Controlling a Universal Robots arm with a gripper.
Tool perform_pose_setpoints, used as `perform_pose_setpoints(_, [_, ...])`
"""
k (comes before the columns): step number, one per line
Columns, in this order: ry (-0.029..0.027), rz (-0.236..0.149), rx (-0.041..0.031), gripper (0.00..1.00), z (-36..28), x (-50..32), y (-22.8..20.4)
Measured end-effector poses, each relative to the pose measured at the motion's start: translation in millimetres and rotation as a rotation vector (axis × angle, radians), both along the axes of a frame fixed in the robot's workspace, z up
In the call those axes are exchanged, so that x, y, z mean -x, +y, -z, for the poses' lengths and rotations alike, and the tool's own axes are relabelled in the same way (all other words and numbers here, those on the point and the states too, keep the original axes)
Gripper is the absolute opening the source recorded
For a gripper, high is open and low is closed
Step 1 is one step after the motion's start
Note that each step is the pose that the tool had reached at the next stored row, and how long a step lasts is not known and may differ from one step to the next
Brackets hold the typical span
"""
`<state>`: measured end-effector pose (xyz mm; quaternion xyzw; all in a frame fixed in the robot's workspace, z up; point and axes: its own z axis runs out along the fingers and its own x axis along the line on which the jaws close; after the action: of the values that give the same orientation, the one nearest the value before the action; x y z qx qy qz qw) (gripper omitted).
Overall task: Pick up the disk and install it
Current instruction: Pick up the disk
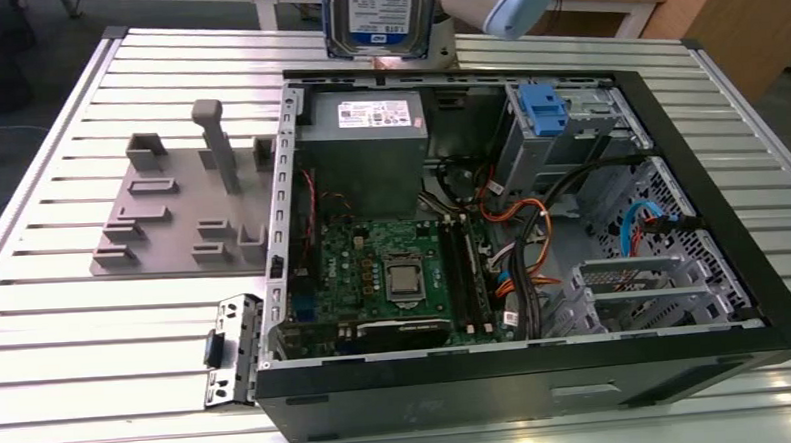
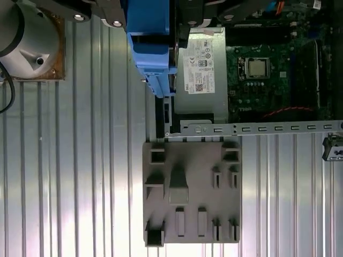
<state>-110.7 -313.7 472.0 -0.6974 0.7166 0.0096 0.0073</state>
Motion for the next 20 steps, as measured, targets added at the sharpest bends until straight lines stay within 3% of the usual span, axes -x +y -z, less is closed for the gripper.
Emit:
perform_pose_setpoints(11, [0.0004, 0.0, 0.0, 0.36, 0.6, -22.1, -6.2])
perform_pose_setpoints(20, [0.0013, 0.0, -0.0001, 0.36, 1.1, -45.2, -9.6])
